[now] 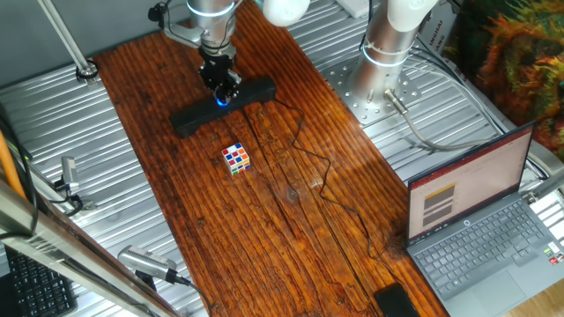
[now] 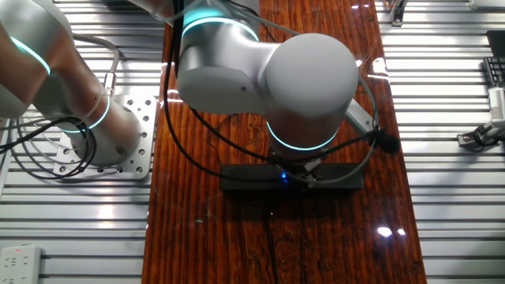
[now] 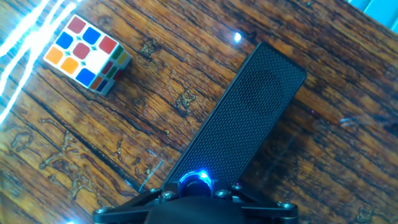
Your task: Turn the knob to increase the volume of the speaker
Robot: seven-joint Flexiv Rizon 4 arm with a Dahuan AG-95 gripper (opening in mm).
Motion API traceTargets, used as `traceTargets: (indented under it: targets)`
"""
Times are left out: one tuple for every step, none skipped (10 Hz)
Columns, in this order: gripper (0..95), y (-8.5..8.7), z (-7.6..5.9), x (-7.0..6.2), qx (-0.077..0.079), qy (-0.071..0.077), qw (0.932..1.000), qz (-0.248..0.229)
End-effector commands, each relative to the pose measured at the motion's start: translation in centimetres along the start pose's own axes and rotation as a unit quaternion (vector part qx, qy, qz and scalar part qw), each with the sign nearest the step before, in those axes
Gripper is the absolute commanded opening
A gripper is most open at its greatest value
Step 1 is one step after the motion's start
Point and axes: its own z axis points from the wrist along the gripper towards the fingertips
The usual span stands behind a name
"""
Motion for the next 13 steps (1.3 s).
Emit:
traceTargets:
  targets:
    - [19.0, -0.03, 0.23, 0.1, -0.014, -0.007, 0.9999, -0.001]
    - [38.0, -0.03, 0.22, 0.11, -0.013, -0.008, 0.9999, -0.003]
    - [57.0, -0.04, 0.27, 0.1, 0.006, -0.001, 0.9999, -0.01]
    - [57.0, -0.05, 0.3, 0.09, 0.008, 0.002, 0.9999, -0.013]
    - [57.0, -0.05, 0.28, 0.13, 0.006, 0.004, 0.9999, -0.015]
    - [57.0, -0.05, 0.28, 0.13, 0.01, 0.008, 0.9998, -0.015]
    - [57.0, -0.03, 0.29, 0.14, 0.013, 0.019, 0.9996, -0.014]
    - [57.0, -0.01, 0.3, 0.17, 0.013, 0.026, 0.9995, -0.011]
    - [57.0, 0.01, 0.31, 0.19, 0.018, 0.03, 0.9993, -0.012]
    - [57.0, 0.02, 0.28, 0.19, 0.019, 0.035, 0.9992, -0.008]
    - [57.0, 0.03, 0.2, 0.2, 0.023, 0.04, 0.999, -0.003]
    - [57.0, 0.06, 0.03, 0.23, 0.026, 0.041, 0.9988, -0.002]
    - [57.0, 0.16, -0.56, 0.28, 0.027, 0.043, 0.9987, 0.002]
